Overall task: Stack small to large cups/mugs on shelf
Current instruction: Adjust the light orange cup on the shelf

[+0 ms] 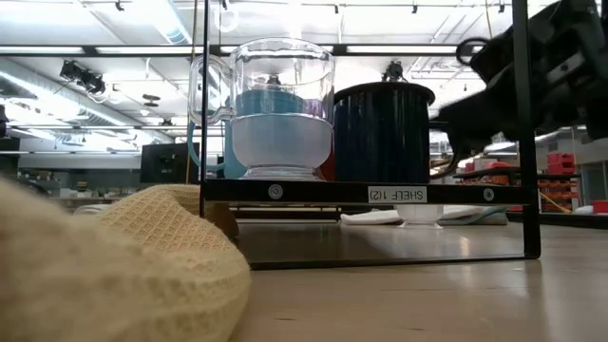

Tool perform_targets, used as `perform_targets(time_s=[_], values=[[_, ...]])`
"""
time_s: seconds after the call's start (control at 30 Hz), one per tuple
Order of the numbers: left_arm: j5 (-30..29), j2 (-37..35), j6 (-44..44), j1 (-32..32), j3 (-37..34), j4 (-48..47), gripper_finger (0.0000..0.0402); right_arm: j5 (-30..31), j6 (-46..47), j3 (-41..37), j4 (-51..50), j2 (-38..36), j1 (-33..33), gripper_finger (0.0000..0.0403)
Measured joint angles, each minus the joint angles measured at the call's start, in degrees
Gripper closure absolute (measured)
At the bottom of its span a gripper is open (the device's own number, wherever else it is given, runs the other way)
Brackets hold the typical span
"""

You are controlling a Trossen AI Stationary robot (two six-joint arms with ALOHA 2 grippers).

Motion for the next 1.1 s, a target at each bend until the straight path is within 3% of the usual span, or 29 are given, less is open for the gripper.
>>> perform_targets(time_s=[0.27, 0.4, 0.6, 0.73, 0.8, 0.93, 1.1], values=[[0.0, 0.0, -0.9, 0.0, 0.0, 0.0, 0.0271, -0.6, 2.6, 0.0, -3.8, -10.6, 2.5, 0.0288], [0.0, 0.0, -2.6, 0.0, 0.0, -0.3, 0.0275, -0.5, -1.3, 1.4, -7.6, -17.5, 3.3, 0.0289], [0.0, 0.0, -2.7, 0.0, 0.0, -0.4, 0.0275, 4.0, -13.7, 13.5, -33.2, -24.3, 0.7, 0.0290], [0.0, 0.0, -3.2, 0.0, 0.0, -0.4, 0.0270, 0.4, -14.2, 24.8, -56.7, -24.8, -4.7, 0.0290], [0.0, 0.0, -4.1, 0.0, 0.0, -0.5, 0.0268, -3.0, -15.2, 28.5, -63.5, -23.9, -7.8, 0.0290], [0.0, 0.0, -4.1, 0.0, 0.0, -1.7, 0.0267, -9.3, -16.2, 30.1, -68.5, -22.2, -12.7, 0.0290], [0.0, 0.0, -4.1, 0.0, 0.0, -3.3, 0.0268, -10.2, -18.9, 30.1, -69.8, -20.6, -15.8, 0.0283]])
